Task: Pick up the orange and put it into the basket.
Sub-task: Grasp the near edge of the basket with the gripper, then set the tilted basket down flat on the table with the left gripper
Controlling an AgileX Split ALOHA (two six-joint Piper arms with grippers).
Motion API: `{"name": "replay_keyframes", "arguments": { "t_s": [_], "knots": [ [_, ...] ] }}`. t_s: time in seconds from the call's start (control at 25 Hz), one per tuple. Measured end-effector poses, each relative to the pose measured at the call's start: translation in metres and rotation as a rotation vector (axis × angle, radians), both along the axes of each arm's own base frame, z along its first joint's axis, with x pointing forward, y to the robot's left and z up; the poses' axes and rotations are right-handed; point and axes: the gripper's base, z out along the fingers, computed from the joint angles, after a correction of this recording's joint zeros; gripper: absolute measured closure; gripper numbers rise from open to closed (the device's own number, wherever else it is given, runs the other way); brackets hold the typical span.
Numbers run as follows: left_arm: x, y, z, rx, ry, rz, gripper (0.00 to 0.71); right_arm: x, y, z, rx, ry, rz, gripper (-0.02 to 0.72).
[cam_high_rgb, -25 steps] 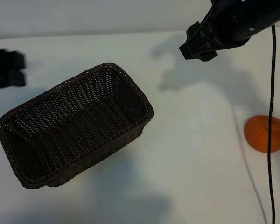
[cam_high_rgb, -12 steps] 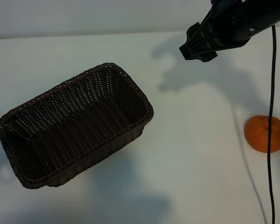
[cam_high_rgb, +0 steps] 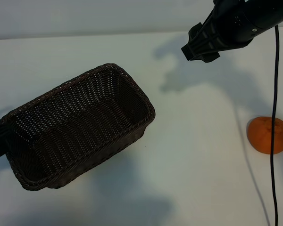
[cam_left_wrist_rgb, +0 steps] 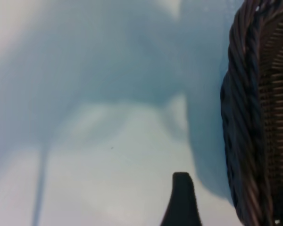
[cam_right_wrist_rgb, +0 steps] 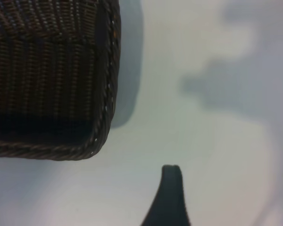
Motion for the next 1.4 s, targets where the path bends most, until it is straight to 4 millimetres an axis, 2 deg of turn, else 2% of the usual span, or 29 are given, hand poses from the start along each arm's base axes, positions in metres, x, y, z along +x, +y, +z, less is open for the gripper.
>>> {"name": "replay_keyframes", "arguments": {
  "t_s": [0.28, 0.76, 0.92, 1.0, 1.08, 1.12, 1.4],
  "knots": [
    [0.030, -0.007, -0.038, -0.012, 0.096, -0.007, 0.122, 0.000, 0.000, 0.000, 0.000, 0.000, 0.000, 0.108],
    [0.054, -0.016, -0.081, -0.067, 0.155, -0.010, 0.122, -0.001, 0.000, -0.001, -0.006, 0.013, 0.003, 0.108],
    [0.055, -0.019, -0.088, -0.092, 0.181, -0.027, 0.128, -0.001, 0.000, -0.001, -0.008, 0.017, 0.004, 0.108],
    [0.055, -0.020, -0.089, -0.098, 0.184, -0.039, 0.172, -0.001, 0.000, -0.001, -0.008, 0.017, 0.004, 0.108],
    [0.057, -0.021, -0.089, -0.112, 0.170, -0.034, 0.247, -0.001, 0.000, -0.001, -0.009, 0.017, 0.004, 0.108],
    [0.058, -0.022, -0.089, -0.117, 0.156, -0.038, 0.257, -0.001, 0.000, -0.001, -0.009, 0.018, 0.004, 0.108],
    [0.059, -0.022, -0.089, -0.118, 0.146, -0.057, 0.266, -0.002, -0.001, -0.001, -0.010, 0.021, 0.005, 0.108]
  ]
}}
